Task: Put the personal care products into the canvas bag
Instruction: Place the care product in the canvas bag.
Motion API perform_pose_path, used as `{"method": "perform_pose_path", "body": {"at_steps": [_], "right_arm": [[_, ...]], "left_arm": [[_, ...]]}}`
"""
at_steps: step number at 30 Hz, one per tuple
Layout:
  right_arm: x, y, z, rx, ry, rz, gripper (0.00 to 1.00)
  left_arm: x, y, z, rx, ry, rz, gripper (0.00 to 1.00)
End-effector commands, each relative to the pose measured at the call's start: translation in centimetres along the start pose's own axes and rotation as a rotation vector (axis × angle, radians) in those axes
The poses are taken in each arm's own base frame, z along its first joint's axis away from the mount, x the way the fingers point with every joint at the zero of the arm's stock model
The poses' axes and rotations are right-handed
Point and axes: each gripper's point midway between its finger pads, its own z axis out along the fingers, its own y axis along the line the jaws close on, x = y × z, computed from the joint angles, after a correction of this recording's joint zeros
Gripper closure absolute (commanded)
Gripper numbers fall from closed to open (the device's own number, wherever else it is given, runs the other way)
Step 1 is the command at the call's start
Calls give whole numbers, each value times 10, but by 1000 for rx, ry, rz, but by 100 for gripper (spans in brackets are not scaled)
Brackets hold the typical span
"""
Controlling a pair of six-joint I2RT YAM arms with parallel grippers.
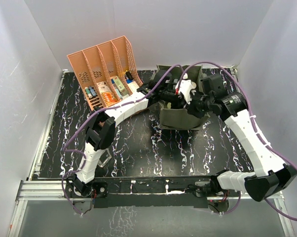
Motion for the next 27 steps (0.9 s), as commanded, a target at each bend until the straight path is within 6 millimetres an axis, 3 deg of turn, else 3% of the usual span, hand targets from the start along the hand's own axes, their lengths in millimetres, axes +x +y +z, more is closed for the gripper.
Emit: {"method": "perform_pose_path", "body": {"at_steps": [1, 9, 14, 19, 23, 27], "right_arm": [[-58, -26, -35, 100, -154, -74, 92], [-51, -16, -41, 72, -146, -128, 91], [-31, 4, -49, -4, -91, -175, 61], [-24, 16, -44, -76, -66, -159, 41], [-13, 19, -30, -113, -24, -164, 31], [11, 8, -9, -77, 61, -216, 31]], "left_arm": [[-24, -59, -3, 200, -19, -27, 100], [-23, -58, -3, 195, -20, -24, 100], [-24, -59, -4, 190, -25, -22, 100], [-25, -57, -2, 183, -29, -30, 100], [-27, -56, -2, 175, -35, -45, 100], [-26, -57, -3, 167, -33, -42, 100]]}}
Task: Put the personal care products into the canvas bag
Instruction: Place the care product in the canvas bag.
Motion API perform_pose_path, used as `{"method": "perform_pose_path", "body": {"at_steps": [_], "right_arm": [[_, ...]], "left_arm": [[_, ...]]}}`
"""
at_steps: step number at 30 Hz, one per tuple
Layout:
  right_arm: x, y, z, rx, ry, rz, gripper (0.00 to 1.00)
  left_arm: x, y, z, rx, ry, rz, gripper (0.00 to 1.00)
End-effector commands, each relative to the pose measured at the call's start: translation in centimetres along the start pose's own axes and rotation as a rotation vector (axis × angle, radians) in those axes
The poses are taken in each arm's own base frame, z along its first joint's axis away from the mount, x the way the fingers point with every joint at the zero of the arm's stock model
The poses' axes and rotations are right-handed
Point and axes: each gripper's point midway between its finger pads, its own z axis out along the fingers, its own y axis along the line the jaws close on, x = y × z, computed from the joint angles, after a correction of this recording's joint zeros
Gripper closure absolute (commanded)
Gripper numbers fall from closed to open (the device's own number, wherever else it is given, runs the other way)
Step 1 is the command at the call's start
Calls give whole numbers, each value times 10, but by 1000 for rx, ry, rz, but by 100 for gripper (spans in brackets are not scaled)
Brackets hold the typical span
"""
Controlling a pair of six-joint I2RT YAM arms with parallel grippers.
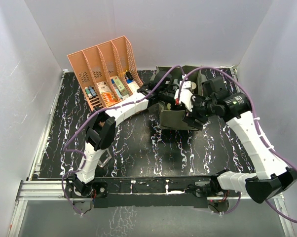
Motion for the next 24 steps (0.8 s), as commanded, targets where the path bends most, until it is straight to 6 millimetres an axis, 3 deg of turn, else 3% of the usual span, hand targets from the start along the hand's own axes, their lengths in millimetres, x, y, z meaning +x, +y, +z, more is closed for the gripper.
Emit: {"method": "perform_pose_path", "body": {"at_steps": [1, 6, 13, 24], "right_arm": [[22, -11, 20, 27, 90, -88, 33], [31, -21, 26, 36, 148, -214, 46], [23, -21, 29, 61, 173, -316, 92], [-11, -46, -1, 128, 162, -457, 92]], "left_arm": [[-32, -56, -4, 159, -42, -37, 100], [-30, -58, -6, 152, -44, -47, 100], [-25, -58, -6, 145, -37, -53, 100], [-25, -57, -3, 170, -38, -56, 100]]}}
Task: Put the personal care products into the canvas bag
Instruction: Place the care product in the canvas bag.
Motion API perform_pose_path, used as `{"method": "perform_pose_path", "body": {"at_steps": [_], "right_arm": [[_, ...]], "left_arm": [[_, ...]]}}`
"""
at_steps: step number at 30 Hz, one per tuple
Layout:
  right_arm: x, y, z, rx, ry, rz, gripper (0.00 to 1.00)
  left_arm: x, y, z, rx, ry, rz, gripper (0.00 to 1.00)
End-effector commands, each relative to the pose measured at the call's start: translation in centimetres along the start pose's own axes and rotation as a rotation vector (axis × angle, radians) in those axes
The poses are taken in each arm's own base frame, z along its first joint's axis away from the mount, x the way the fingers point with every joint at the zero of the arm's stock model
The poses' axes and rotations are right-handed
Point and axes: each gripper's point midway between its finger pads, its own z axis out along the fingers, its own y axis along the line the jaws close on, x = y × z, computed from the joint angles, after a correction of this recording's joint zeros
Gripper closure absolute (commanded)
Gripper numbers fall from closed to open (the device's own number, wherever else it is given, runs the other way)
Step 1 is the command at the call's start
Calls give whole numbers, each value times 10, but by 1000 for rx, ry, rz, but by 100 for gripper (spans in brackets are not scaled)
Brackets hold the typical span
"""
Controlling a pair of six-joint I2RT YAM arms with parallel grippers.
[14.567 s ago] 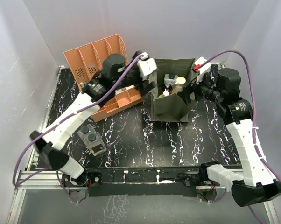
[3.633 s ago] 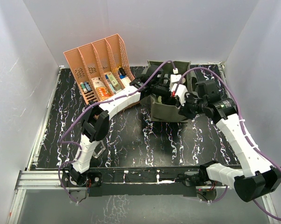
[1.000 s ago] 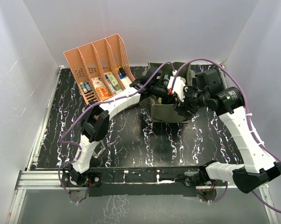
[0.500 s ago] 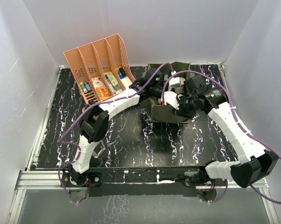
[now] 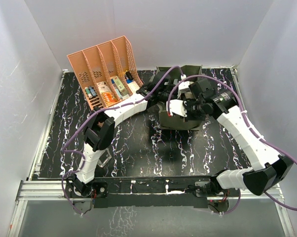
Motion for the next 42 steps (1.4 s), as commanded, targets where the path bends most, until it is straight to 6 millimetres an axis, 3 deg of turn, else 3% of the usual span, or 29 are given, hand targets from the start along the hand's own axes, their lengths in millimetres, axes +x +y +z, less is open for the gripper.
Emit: {"method": "perform_pose_path", "body": {"at_steps": [1, 6, 16, 21, 24, 28, 32, 35, 42], "right_arm": [[-27, -46, -43, 165, -66, -86, 92], [-36, -55, -56, 187, -96, -59, 92], [-45, -47, -63, 185, -162, 81, 92], [-49, -46, -69, 193, -222, 311, 91], [-61, -33, -79, 150, -330, 502, 83], [-65, -18, -77, 73, -361, 732, 67], [-38, -30, -74, 52, -362, 1016, 61], [-7, -46, -71, 72, -343, 1215, 89], [4, -78, -77, 145, -359, 1362, 92]], "left_arm": [[-27, -57, -2, 190, -23, -54, 100], [-26, -61, 0, 223, -24, -36, 100], [-23, -60, 2, 232, -24, -44, 100], [-24, -59, 2, 217, -30, -51, 100], [-26, -59, 2, 211, -37, -63, 100], [-26, -60, 2, 211, -41, -72, 100], [-27, -61, 0, 207, -42, -69, 100], [-26, -62, 0, 206, -38, -74, 100], [-32, -63, 1, 183, -38, -75, 100]]}}
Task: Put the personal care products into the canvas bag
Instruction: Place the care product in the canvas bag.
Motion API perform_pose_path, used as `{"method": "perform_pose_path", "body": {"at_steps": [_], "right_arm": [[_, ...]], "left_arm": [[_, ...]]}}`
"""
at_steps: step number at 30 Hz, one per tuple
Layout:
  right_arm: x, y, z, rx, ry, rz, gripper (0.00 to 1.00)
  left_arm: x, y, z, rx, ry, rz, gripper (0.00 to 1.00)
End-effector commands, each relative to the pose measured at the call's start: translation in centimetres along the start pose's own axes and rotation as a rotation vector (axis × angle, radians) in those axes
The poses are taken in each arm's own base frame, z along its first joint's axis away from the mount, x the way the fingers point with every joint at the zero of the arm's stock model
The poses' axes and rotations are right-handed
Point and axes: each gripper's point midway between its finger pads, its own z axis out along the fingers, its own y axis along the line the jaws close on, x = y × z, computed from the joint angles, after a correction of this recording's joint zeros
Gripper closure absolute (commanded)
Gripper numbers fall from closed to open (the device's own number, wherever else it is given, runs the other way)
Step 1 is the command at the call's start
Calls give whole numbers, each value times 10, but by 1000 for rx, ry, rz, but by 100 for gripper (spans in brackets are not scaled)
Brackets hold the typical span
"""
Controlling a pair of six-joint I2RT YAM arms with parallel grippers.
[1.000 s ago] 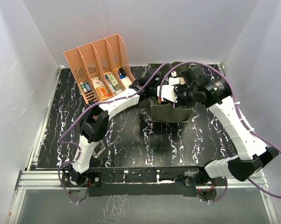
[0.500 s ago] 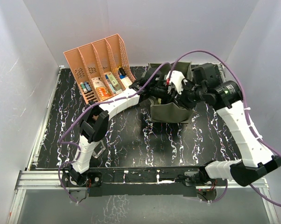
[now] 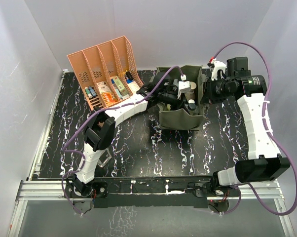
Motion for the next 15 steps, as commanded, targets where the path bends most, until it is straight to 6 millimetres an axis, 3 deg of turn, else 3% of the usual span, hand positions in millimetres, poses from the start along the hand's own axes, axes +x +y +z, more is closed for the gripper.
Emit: {"method": "perform_pose_path", "body": {"at_steps": [1, 5, 15], "right_arm": [[-36, 10, -17, 2, -128, 68, 92], [-33, 10, -13, -6, -114, 109, 92], [-36, 26, -28, -45, -152, 139, 92]], "left_arm": [[-32, -64, 1, 172, -22, -55, 100], [-31, -69, 3, 183, -5, -76, 100], [-14, -94, 20, 245, 102, -109, 100]]}}
